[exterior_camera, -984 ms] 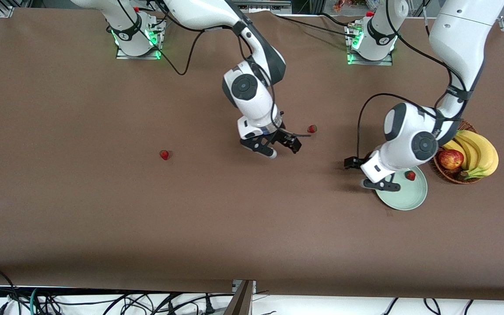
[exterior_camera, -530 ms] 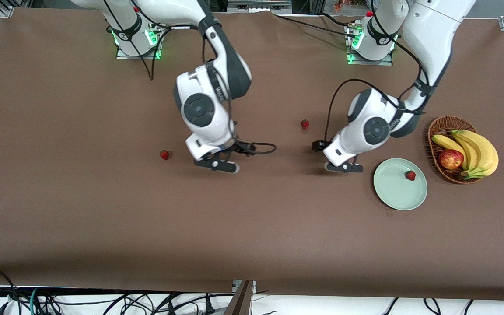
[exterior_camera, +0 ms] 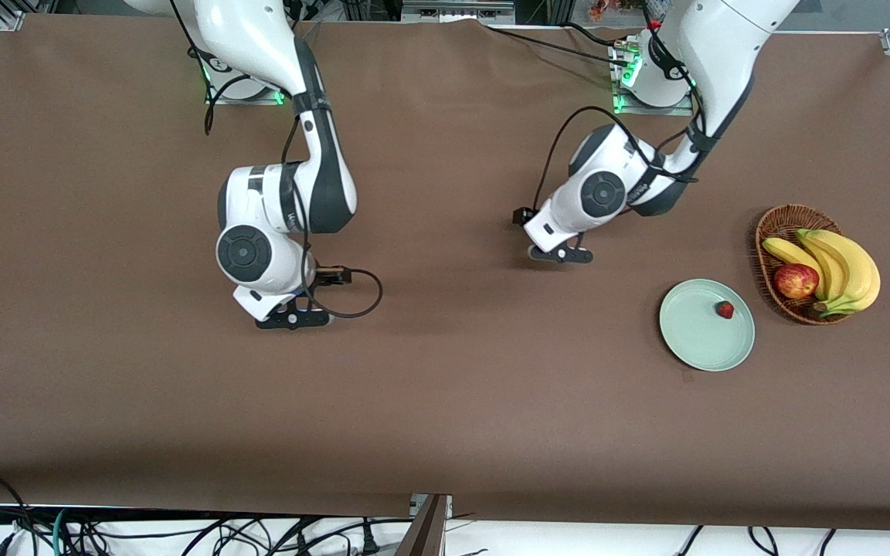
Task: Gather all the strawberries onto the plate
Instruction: 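Carry the second strawberry to mid-table with the right gripper while the left gripper takes it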
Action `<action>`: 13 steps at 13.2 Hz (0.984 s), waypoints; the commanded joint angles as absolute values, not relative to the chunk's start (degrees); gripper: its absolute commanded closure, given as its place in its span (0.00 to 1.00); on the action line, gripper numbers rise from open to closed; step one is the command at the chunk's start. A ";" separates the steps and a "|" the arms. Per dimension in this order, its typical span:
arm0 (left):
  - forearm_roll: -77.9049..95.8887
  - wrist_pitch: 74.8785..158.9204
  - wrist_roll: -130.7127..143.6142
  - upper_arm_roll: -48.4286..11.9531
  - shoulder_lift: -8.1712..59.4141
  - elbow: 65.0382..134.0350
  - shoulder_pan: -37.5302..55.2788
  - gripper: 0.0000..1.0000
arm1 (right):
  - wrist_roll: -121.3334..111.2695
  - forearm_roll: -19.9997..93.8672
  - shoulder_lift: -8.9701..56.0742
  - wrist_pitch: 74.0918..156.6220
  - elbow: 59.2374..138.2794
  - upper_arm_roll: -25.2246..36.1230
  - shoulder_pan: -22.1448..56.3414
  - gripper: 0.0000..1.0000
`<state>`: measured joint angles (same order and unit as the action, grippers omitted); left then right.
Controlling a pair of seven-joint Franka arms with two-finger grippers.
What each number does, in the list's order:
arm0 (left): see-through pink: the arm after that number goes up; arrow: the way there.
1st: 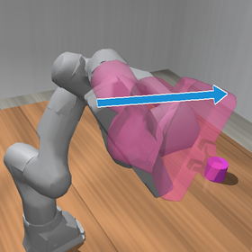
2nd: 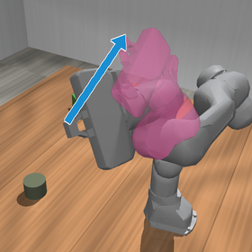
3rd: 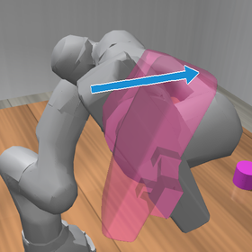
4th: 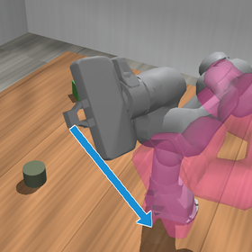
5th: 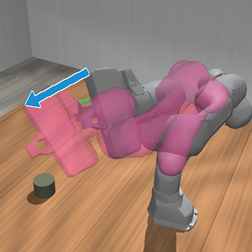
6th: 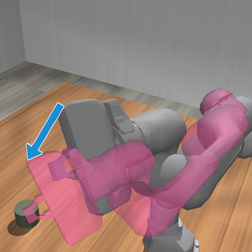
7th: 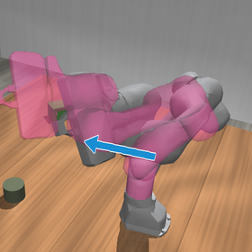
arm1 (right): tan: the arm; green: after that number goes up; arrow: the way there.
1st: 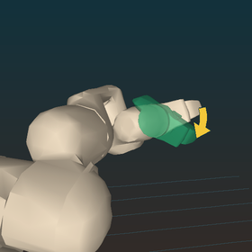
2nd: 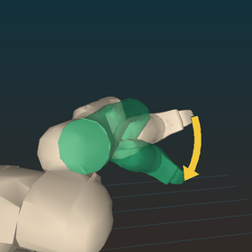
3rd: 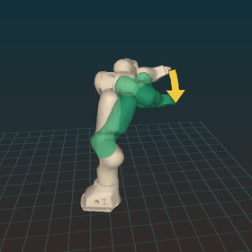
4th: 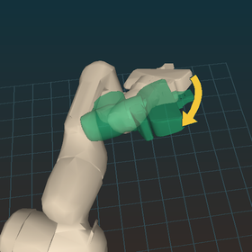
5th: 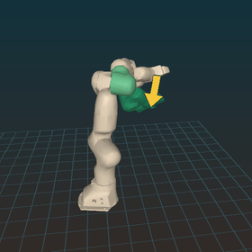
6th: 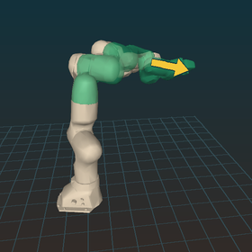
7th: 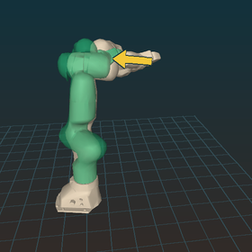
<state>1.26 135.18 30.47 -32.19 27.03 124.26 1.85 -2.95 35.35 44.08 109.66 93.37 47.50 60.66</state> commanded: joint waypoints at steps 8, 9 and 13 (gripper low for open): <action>-7.73 141.23 37.18 -33.49 26.19 129.20 1.23 0.10 | -17.22 43.84 42.28 121.37 110.73 48.78 62.05 0.19; -7.82 141.33 37.26 -33.40 26.37 129.29 1.23 0.17 | -18.79 45.08 42.36 122.51 111.70 48.69 62.05 0.24; -7.91 141.42 37.27 -33.40 26.45 129.29 1.14 0.51 | -19.95 46.41 42.54 123.40 112.24 48.60 62.05 0.53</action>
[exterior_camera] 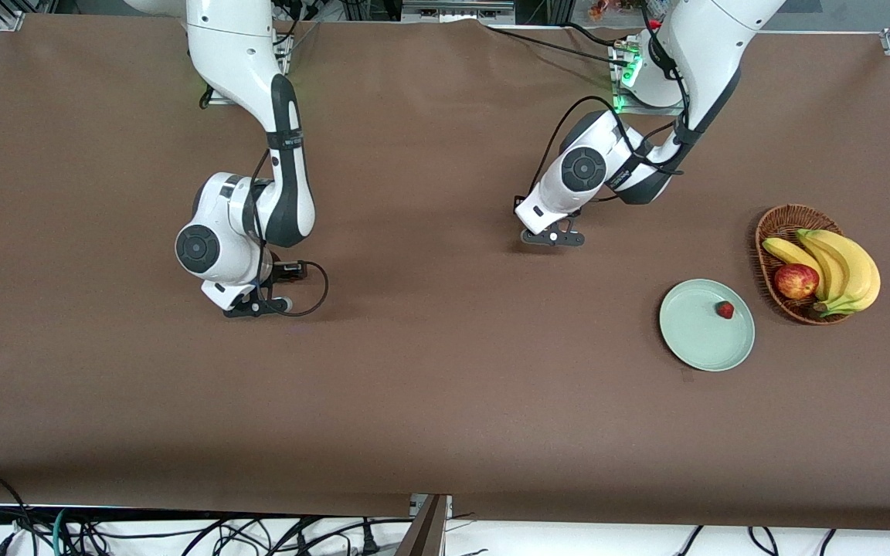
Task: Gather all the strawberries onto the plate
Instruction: 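Move the second strawberry over the plate and open the left gripper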
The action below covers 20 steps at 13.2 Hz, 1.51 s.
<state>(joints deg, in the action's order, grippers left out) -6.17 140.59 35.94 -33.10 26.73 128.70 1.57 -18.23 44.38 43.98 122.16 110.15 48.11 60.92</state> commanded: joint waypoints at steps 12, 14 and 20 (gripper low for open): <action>-9.14 135.48 29.66 -31.82 22.43 125.62 -4.55 1.00 | -1.89 45.62 42.27 113.48 96.62 48.35 63.28 0.71; -9.05 126.07 16.42 -26.84 21.27 119.21 -6.15 1.00 | 9.08 45.27 43.06 113.03 91.17 44.58 63.72 0.71; -7.30 131.56 -12.55 -9.67 24.34 114.96 -6.33 0.99 | 44.77 43.59 54.11 115.22 66.93 34.46 63.72 0.63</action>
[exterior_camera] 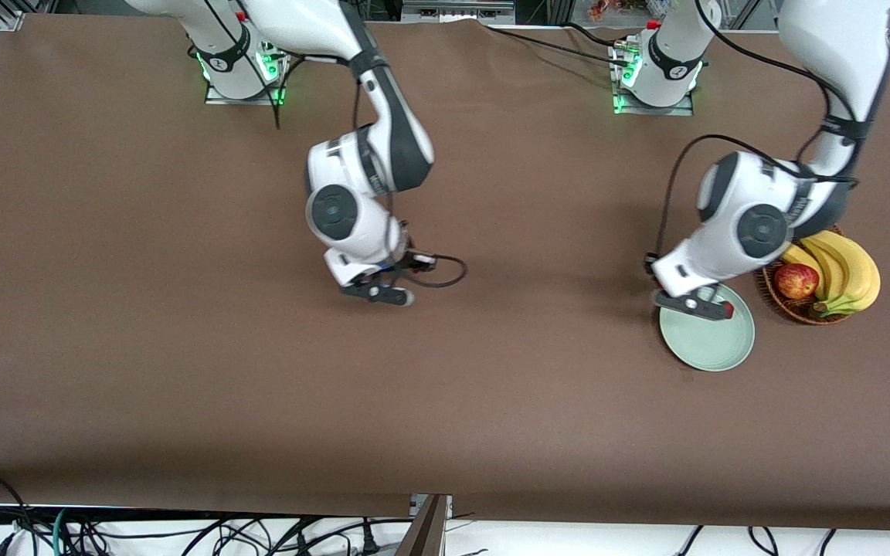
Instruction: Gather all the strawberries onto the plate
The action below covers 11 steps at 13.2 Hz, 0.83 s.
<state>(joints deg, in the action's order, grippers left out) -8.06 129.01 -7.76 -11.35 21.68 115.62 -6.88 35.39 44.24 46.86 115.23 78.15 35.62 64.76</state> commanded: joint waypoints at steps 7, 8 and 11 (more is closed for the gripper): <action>-9.65 139.31 -13.36 -8.44 28.74 114.09 -9.67 0.84 | 62.04 43.33 64.86 142.00 60.38 27.00 69.08 0.43; -11.41 139.22 -13.36 -8.18 28.83 113.30 -9.75 0.77 | 62.14 42.55 64.69 141.77 60.38 26.90 69.17 0.41; -10.99 137.12 -12.31 -9.05 28.13 112.24 -9.32 0.22 | 61.09 42.36 61.45 131.18 60.29 30.21 67.16 0.32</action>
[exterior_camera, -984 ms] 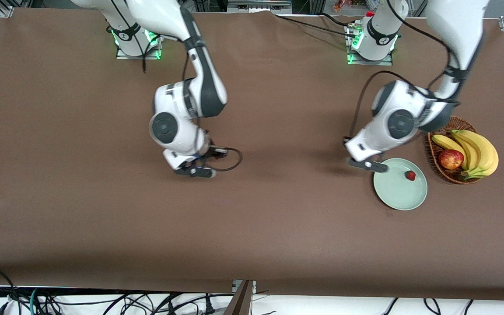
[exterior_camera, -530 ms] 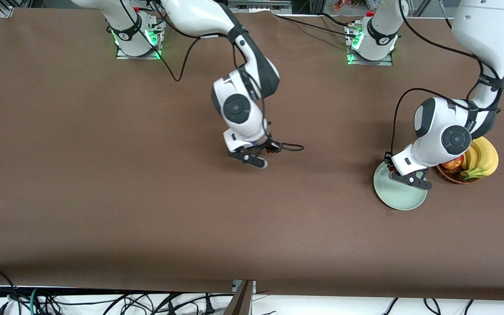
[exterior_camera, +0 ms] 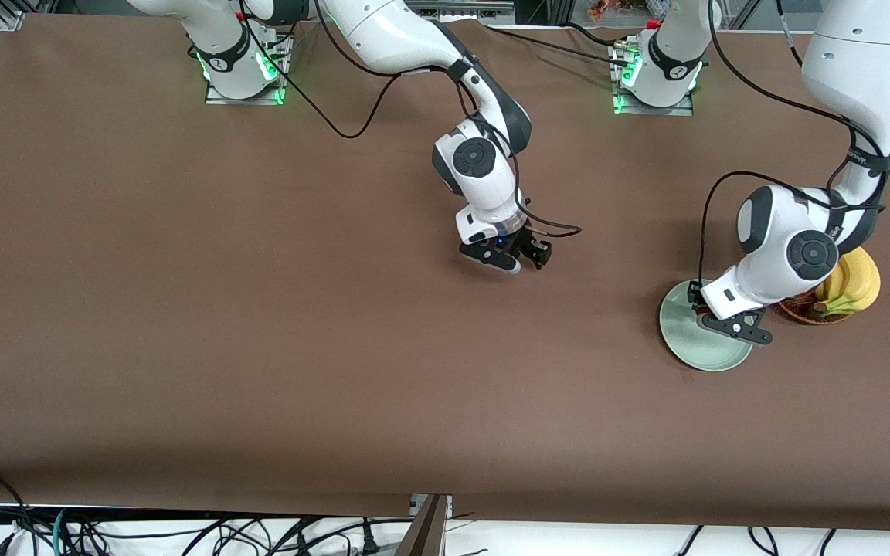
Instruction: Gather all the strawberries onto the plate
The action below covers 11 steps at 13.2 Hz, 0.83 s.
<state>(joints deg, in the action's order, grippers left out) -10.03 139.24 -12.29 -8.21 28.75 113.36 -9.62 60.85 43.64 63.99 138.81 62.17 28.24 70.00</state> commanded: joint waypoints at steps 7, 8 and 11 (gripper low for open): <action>-3.86 125.43 -1.80 -16.60 26.90 108.45 -7.57 0.00 | 44.13 42.89 52.65 114.00 60.21 30.59 55.91 0.02; -3.87 125.33 2.77 -17.57 26.89 108.89 -6.25 0.00 | 43.34 42.72 51.86 112.78 60.21 30.59 54.85 0.01; -3.78 124.98 12.37 -23.45 26.89 110.74 -5.36 0.00 | 33.78 42.28 51.33 107.59 60.29 31.20 51.96 0.01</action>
<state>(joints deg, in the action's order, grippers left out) -4.48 125.71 7.94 -20.92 27.84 109.15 -5.61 38.89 43.47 52.72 110.84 59.83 31.85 53.96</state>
